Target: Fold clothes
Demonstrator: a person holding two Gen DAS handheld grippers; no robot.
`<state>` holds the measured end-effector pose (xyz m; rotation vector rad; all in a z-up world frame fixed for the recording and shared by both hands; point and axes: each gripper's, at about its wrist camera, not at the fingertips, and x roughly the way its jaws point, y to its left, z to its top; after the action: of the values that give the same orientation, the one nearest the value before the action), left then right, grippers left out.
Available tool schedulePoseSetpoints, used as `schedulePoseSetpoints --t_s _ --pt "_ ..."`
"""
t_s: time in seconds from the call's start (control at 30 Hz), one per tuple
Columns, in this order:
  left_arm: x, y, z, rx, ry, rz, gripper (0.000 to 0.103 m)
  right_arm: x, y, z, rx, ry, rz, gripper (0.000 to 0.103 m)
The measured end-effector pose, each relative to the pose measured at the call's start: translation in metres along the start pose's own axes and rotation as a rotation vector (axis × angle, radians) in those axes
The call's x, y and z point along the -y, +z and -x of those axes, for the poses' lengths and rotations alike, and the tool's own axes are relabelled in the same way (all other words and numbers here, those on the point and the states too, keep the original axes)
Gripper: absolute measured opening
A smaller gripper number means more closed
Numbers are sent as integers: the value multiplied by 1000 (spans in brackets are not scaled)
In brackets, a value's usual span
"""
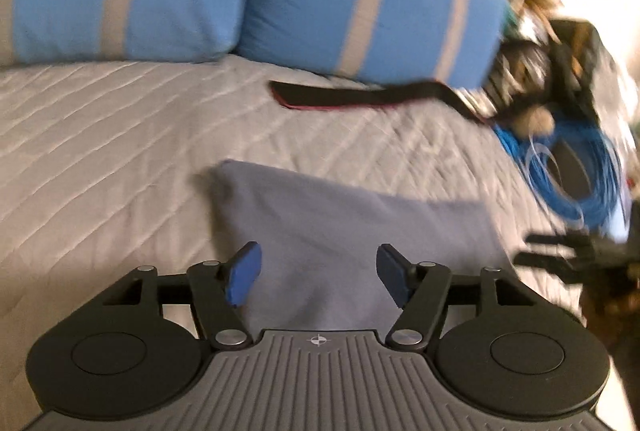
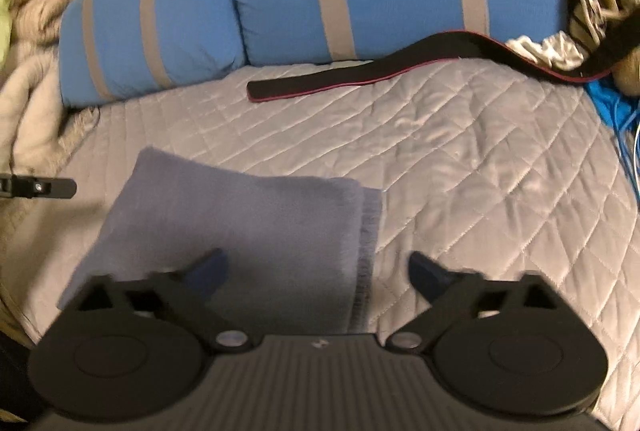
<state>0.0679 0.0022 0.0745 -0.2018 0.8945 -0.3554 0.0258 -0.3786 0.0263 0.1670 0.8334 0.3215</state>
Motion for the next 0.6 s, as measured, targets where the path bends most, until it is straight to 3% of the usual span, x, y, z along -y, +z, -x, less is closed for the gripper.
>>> schedulePoseSetpoints --t_s 0.1,0.37,0.47,0.6 --pt "-15 0 -8 -37 8 78 72 15 4 -3 -32 39 -73 103" --pt "-47 -8 -41 -230 -56 186 72 44 6 -27 -144 206 -203 103" --pt "-62 -14 -47 -243 -61 230 72 60 6 -40 -200 295 -279 103" --pt "-85 -18 -54 -248 -136 334 72 77 4 -59 -260 381 -345 103"
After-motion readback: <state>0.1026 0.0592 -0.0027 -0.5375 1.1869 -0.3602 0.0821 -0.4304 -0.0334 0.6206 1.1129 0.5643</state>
